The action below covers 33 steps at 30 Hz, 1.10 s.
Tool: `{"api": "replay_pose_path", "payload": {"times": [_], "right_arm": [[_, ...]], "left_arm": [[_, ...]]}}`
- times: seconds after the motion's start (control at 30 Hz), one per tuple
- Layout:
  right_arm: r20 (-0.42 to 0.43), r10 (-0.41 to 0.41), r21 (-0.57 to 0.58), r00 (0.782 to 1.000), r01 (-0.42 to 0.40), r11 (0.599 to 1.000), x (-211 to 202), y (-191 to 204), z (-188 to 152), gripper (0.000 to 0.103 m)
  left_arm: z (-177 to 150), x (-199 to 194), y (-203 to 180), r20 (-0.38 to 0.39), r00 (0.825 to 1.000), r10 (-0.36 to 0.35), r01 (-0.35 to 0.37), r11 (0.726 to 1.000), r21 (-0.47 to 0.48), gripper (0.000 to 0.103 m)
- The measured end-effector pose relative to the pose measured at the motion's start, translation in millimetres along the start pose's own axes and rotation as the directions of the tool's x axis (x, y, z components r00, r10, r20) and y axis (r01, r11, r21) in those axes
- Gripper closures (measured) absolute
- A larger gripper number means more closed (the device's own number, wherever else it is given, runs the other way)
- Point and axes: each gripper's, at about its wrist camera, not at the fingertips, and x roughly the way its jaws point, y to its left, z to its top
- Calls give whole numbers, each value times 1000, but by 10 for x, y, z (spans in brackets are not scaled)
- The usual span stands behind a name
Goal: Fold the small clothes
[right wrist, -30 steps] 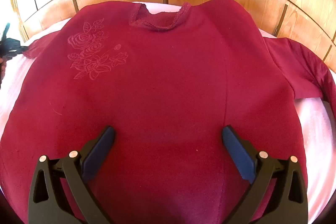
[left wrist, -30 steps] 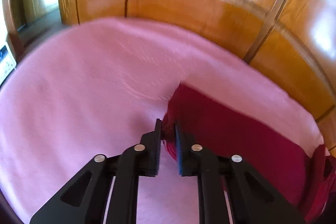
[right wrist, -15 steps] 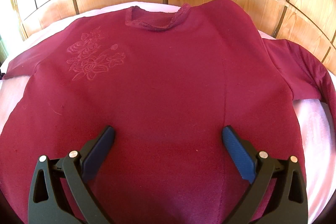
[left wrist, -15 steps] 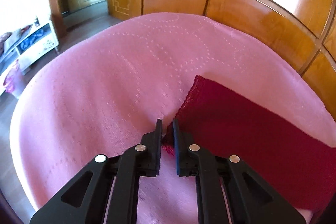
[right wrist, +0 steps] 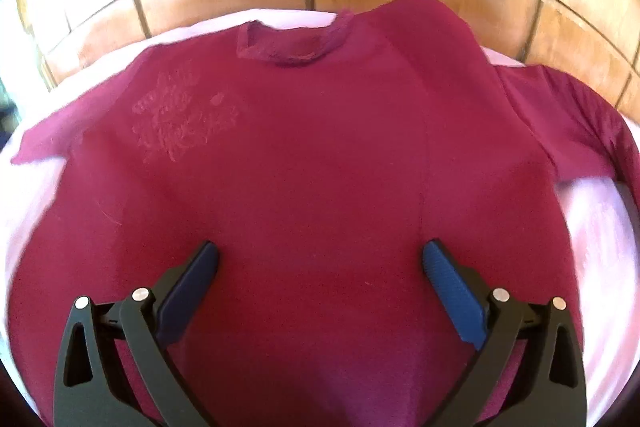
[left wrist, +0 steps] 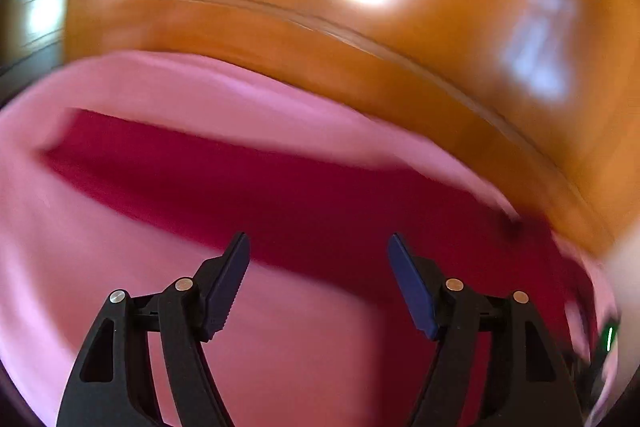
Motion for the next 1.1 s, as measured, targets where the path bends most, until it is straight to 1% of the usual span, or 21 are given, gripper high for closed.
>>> {"api": "replay_pose_path", "payload": {"times": [0.03,0.13,0.17,0.23,0.3,0.33,0.37,0.4,0.47,0.5,0.53,0.57,0.6,0.63,0.7,0.77,0.87,0.93,0.97,1.03,1.1], "right_arm": [[15,-11,34,1000,11,999,-119,-136,15,32],[88,-120,167,989,104,980,-503,-698,1,33],[106,-170,212,980,145,967,-629,-923,-18,33],[110,-292,269,950,254,929,-801,-1374,-63,30],[73,-389,311,918,349,884,-828,-1798,-105,30],[53,-424,325,904,386,863,-807,-1963,-123,30],[27,-467,334,884,432,838,-761,-2133,-137,30],[2,-491,330,871,462,823,-695,-2260,-142,30],[-67,-506,308,860,500,809,-477,-2503,-158,32],[-93,-504,315,858,506,803,-410,-2601,-168,51],[-96,-506,333,857,507,795,-414,-2664,-168,72],[-87,-505,353,859,501,791,-459,-2710,-162,80],[-71,-506,361,859,495,790,-533,-2733,-147,96],[-44,-524,353,851,503,788,-664,-2725,-118,98],[12,-527,357,850,488,796,-948,-2708,-92,99],[85,-551,349,830,493,797,-1368,-2660,-40,99],[142,-565,368,813,487,792,-1820,-2700,27,99],[145,-566,407,812,472,782,-2017,-2840,55,99],[130,-556,432,821,458,777,-2050,-2962,88,99],[85,-561,449,824,471,759,-1972,-3146,133,99],[32,-544,473,839,467,747,-1814,-3386,174,99]], "left_arm": [[-127,66,-228,-26,999,-26,27,999,42,32],[-523,271,-857,-119,990,-79,97,984,147,32],[-600,304,-978,-129,988,-88,110,980,169,32],[-699,384,-1144,-131,989,-75,103,969,224,32],[-781,510,-1212,-162,986,-36,77,964,256,22],[-812,571,-1213,-179,984,-21,67,964,257,19],[-847,644,-1220,-202,979,-19,70,965,251,14],[-839,693,-1231,-216,976,-30,83,967,241,10],[-867,712,-1200,-220,974,-50,103,966,239,6],[-891,713,-1218,-224,973,-52,109,962,250,4],[-909,745,-1260,-231,972,-41,103,959,264,4],[-891,776,-1274,-234,972,-36,100,958,269,4],[-895,786,-1287,-234,972,-31,96,957,274,4],[-897,801,-1297,-231,972,-30,95,957,275,4],[-904,795,-1307,-230,973,-35,98,957,272,4],[-912,794,-1328,-229,973,-33,97,957,274,4],[-911,786,-1330,-229,973,-33,97,957,273,4],[-907,790,-1335,-229,973,-33,97,957,274,4],[-907,791,-1337,-229,973,-33,96,957,274,4],[-912,787,-1332,-228,973,-33,97,957,274,4],[-913,788,-1337,-228,973,-32,96,957,274,4]]}}
